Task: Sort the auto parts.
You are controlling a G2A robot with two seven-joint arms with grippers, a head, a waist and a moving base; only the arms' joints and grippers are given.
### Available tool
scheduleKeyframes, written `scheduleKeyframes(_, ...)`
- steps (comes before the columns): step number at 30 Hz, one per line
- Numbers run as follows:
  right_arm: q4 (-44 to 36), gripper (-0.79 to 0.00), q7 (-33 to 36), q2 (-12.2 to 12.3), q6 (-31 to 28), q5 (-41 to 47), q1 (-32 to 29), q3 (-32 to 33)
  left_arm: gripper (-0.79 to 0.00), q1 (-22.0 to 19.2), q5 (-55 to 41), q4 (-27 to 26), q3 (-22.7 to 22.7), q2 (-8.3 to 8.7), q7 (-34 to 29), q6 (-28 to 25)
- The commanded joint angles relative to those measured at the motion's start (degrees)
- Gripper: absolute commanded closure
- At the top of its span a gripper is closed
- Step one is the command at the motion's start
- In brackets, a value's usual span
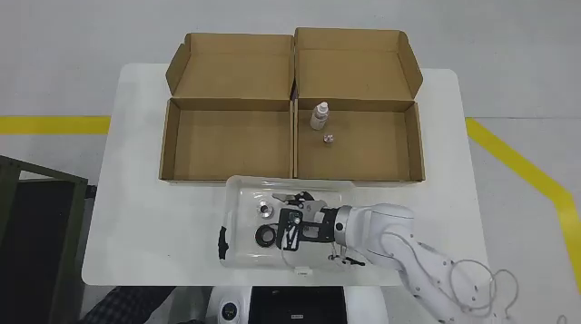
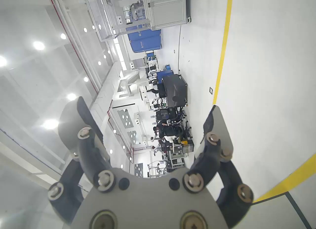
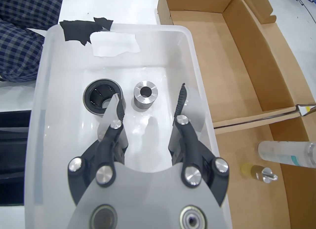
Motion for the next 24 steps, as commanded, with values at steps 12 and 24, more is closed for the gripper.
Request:
scheduleKeyframes(12, 6.2, -0.372, 1.0, -1.8, 1.2, 1.2, 5.2, -3.8, -0.785, 0.0, 0.0, 0.0, 0.0, 0.0, 0.0, 0.0)
scheduleKeyframes(24, 11.7, -0.372, 1.5, -3.5, 1.4, 2.4, 8.6, -7.6, -0.785, 0.0, 0.0, 0.0, 0.0, 0.0, 0.0, 0.0)
